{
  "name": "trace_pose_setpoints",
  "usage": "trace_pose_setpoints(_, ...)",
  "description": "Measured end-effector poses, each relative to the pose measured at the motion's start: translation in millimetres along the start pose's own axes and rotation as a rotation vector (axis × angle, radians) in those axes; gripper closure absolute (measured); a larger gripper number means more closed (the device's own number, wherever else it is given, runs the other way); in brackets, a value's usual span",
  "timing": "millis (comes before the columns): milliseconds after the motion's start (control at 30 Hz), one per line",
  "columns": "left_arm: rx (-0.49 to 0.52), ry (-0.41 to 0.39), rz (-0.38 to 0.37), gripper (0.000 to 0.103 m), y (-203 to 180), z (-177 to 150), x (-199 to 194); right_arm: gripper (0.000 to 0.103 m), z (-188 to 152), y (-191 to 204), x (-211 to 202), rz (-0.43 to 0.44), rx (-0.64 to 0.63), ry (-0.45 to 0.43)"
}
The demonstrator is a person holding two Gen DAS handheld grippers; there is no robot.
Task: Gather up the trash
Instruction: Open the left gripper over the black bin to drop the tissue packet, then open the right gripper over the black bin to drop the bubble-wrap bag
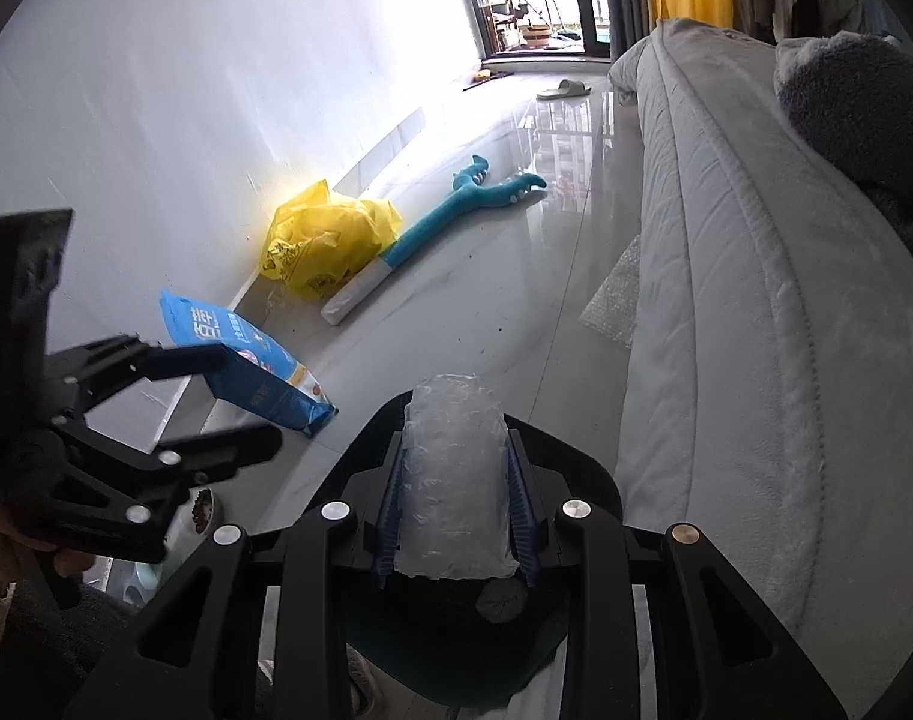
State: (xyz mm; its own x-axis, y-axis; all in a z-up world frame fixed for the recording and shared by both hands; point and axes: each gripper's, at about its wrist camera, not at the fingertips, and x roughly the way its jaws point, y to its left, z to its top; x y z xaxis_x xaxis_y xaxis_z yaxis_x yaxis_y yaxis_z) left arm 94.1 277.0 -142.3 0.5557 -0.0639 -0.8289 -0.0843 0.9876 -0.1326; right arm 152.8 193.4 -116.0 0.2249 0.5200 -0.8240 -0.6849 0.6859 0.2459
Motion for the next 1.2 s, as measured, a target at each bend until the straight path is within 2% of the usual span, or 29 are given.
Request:
trace_pose_setpoints(200, -0.019, -0.147, -0.027, 0.014, -1, 16, -34, 0.071, -9, 3, 25, -0.02, -0.011, 0.075)
trace_pose_setpoints(267, -0.034, -0.185, -0.016, 0.008, -1, 21, -44, 0.071, -11, 5, 31, -0.025, -0.007, 0.089)
trace_pose_setpoints(467, -0.029, -0.359, 0.012, 0.008, -14, 38, -83, 0.069, -14, 16, 38, -0.037, -0.038, 0.153)
trace_pose_setpoints(533, -0.054, -0.404, 0.027, 0.007, -17, 43, -94, 0.061, -17, 21, 35, -0.039, -0.055, 0.172)
trace_pose_setpoints(567, -0.068, -0.43, 0.048, 0.006, -19, 46, -99, 0.051, -18, 23, 30, -0.046, -0.066, 0.17)
trace_pose_setpoints(600, -0.069, -0.453, 0.064, 0.006, -22, 48, -104, 0.046, -19, 24, 25, -0.049, -0.073, 0.165)
trace_pose_setpoints(800, -0.078, -0.533, 0.084, 0.004, -44, 55, -119, 0.033, -20, 24, -11, -0.015, -0.082, 0.095)
trace_pose_setpoints(1033, -0.022, -0.541, 0.079, 0.003, -71, 46, -111, 0.03, -21, -3, -56, -0.052, -0.029, -0.013)
trace_pose_setpoints(1200, -0.006, -0.525, 0.117, 0.003, -77, 33, -103, 0.026, -26, -25, -93, -0.108, 0.019, -0.122)
